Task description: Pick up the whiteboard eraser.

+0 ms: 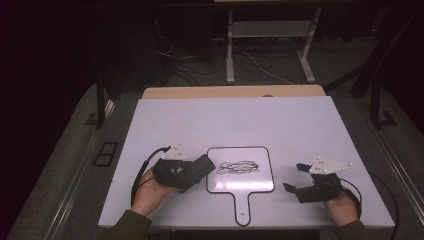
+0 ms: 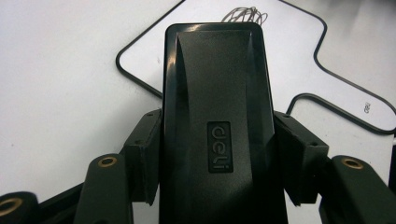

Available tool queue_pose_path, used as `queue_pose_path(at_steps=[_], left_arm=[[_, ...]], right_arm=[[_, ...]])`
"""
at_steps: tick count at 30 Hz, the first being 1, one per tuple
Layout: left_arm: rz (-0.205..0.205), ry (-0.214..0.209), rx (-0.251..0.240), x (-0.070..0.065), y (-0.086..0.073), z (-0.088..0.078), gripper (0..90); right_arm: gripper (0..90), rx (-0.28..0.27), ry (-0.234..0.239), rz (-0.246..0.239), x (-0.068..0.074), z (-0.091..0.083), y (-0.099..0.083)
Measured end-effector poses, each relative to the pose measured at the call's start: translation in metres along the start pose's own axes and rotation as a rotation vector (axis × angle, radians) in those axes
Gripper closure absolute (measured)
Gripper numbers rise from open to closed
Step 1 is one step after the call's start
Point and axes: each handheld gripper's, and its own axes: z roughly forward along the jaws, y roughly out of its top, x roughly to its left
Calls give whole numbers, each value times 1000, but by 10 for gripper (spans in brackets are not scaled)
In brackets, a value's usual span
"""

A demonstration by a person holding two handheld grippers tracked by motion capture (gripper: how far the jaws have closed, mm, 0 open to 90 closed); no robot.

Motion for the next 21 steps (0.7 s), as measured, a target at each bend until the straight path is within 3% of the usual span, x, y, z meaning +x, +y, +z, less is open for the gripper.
queue_pose_path(at_steps=[21], left_arm=[[14,6,-63,4,21,-5,392]], right_arm=[[150,-7,-3,3,0,0,0]])
